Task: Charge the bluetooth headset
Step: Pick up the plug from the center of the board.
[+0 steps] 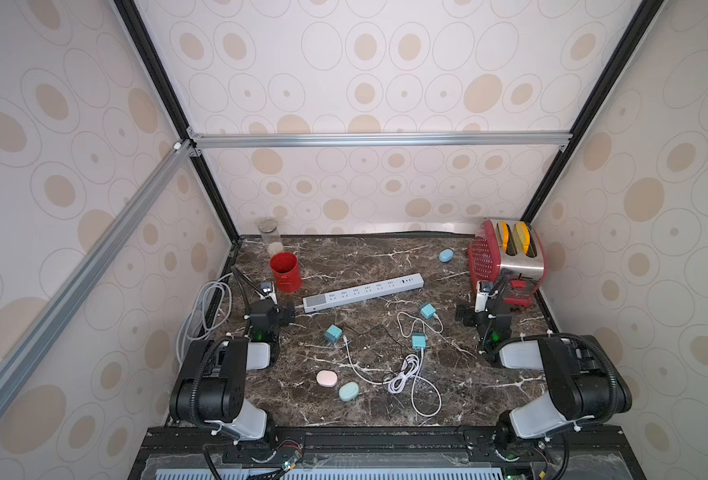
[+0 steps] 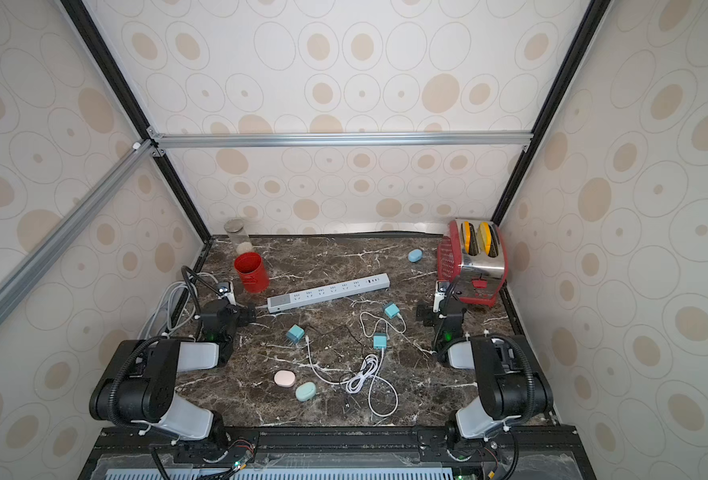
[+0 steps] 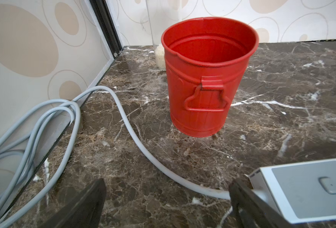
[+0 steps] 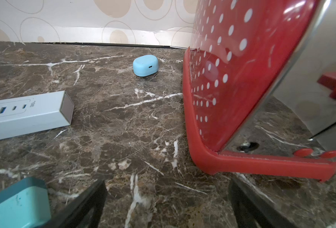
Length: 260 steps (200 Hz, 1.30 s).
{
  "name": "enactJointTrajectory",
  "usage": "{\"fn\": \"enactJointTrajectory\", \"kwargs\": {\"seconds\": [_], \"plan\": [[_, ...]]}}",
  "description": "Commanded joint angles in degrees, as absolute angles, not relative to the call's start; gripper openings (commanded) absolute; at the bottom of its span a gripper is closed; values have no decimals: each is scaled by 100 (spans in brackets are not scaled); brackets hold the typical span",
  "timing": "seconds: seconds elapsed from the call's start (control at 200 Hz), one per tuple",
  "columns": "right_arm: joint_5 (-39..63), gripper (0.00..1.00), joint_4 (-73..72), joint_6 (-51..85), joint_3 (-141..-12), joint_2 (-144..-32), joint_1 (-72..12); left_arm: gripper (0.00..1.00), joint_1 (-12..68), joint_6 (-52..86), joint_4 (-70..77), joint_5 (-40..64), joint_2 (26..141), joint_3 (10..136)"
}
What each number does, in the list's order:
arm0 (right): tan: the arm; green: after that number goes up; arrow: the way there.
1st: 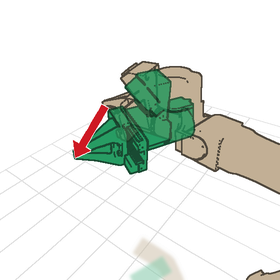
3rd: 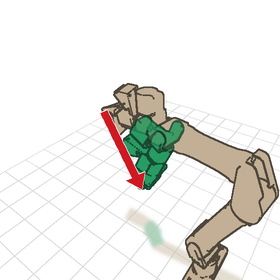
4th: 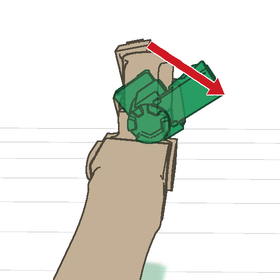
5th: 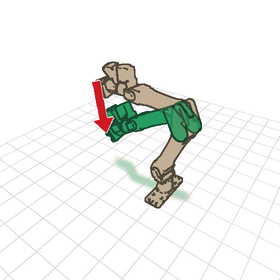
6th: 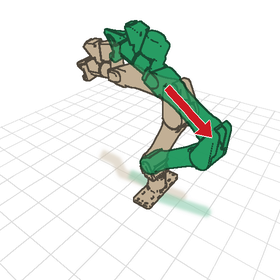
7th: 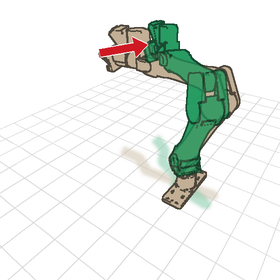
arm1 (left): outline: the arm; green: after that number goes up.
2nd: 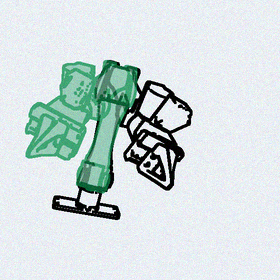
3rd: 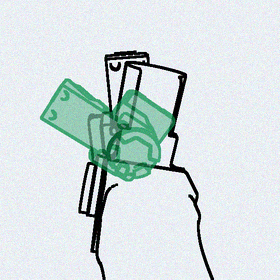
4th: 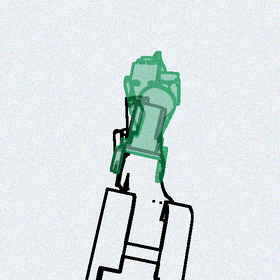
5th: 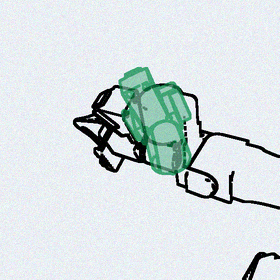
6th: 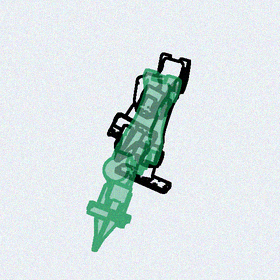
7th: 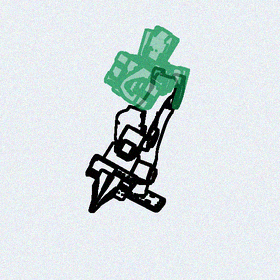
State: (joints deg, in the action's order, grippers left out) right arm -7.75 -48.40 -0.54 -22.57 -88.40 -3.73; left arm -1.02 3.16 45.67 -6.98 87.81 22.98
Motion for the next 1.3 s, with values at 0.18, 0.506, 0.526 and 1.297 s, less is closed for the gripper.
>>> {"fn": "enactJointTrajectory", "kwargs": {"seconds": [0.18, 0.506, 0.526, 1.297], "plan": [[-852, 100, -4864, -57, -2331, -8891, -336, 99, -144, 210, 4723, -747, 8811, 2470], [-844, 100, -4855, -60, -2337, -8892, -338, 99, -149, 210, 4724, -747, 8824, 2474], [-843, 100, -4865, -57, -2330, -8895, -335, 99, -149, 204, 4726, -747, 8824, 2470], [1694, 77, 1825, 1124, -4530, -6397, -1574, 84, 2787, 844, -3169, -1730, 7380, 5778]]}}
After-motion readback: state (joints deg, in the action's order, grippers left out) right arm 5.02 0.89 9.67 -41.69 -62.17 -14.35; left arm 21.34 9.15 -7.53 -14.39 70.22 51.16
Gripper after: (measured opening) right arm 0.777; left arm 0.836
